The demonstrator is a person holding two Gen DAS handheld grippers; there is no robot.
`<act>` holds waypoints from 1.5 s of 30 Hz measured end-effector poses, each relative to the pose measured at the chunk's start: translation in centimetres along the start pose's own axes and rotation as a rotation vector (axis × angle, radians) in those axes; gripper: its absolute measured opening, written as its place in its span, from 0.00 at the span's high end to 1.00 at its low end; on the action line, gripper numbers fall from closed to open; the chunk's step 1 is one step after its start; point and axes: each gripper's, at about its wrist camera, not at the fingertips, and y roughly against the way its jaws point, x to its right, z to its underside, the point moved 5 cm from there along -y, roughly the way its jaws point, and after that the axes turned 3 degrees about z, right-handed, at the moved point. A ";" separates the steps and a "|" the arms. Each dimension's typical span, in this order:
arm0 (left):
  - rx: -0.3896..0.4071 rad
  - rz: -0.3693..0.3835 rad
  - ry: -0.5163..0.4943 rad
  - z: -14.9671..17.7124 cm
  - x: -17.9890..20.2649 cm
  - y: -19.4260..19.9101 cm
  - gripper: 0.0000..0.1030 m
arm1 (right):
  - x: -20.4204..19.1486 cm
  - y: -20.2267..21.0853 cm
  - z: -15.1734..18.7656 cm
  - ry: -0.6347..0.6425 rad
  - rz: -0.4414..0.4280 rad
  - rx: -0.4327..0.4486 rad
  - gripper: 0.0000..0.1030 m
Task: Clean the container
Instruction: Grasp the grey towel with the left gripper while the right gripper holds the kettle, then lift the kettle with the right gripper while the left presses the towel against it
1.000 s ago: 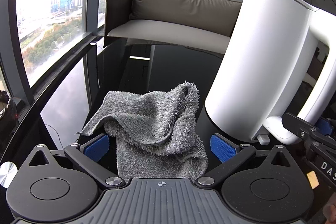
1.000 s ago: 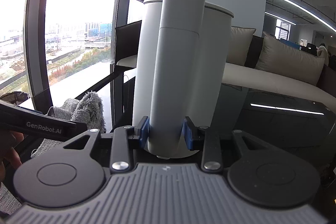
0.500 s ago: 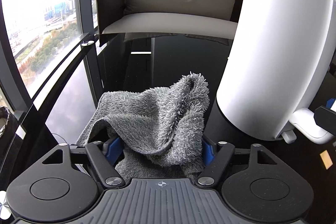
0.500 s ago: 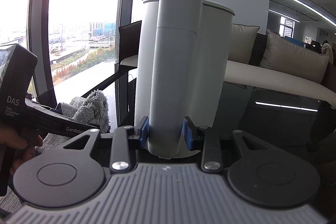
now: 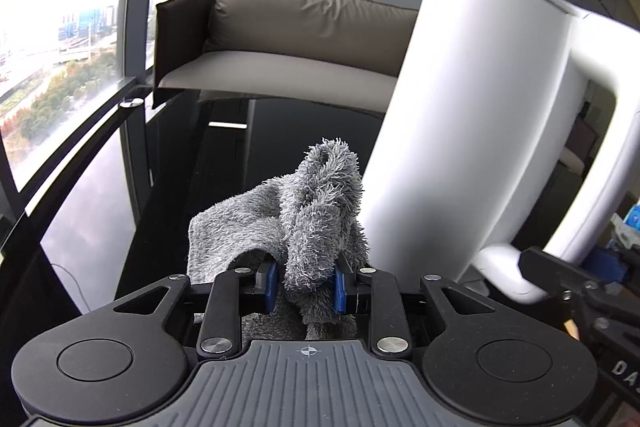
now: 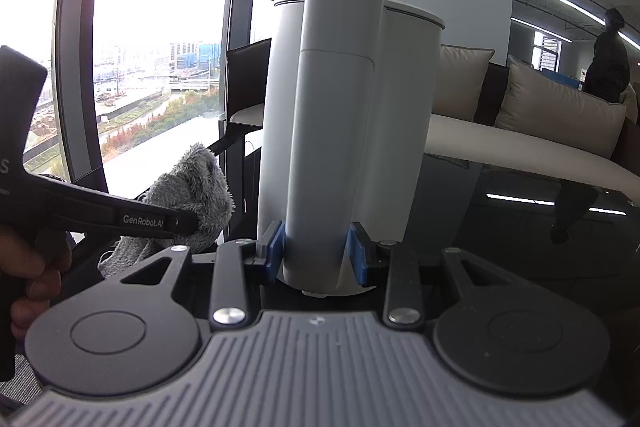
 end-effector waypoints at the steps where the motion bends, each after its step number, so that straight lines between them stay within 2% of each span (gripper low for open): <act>1: 0.013 0.023 -0.005 -0.3 0.4 0.3 0.77 | 0.0 0.0 0.1 0.002 -0.002 -0.003 0.66; 4: 0.057 0.108 -0.023 -1.3 1.7 1.5 0.77 | 0.0 -0.1 0.2 0.014 -0.008 -0.011 0.66; 9: 0.071 0.245 0.031 -2.5 3.0 1.9 0.77 | 0.2 0.0 0.3 0.008 -0.032 -0.016 0.66; 19: 0.073 0.379 0.021 -3.5 5.3 1.6 0.77 | -0.2 0.1 0.3 0.029 -0.037 -0.015 0.66; 21: 0.076 0.412 0.030 -3.5 6.2 2.7 0.77 | -0.2 -0.1 0.2 0.024 -0.041 -0.018 0.66; 26: 0.084 0.462 0.074 -4.2 6.6 3.1 0.77 | 0.0 -0.3 0.3 0.023 -0.035 -0.023 0.66; 38: 0.011 0.569 0.225 -3.5 4.7 -1.8 0.77 | -0.1 -0.4 0.1 0.028 -0.034 -0.032 0.66; 45: -0.050 0.563 0.255 -2.0 3.8 -4.9 0.77 | -0.2 -0.3 0.1 0.031 -0.029 -0.031 0.66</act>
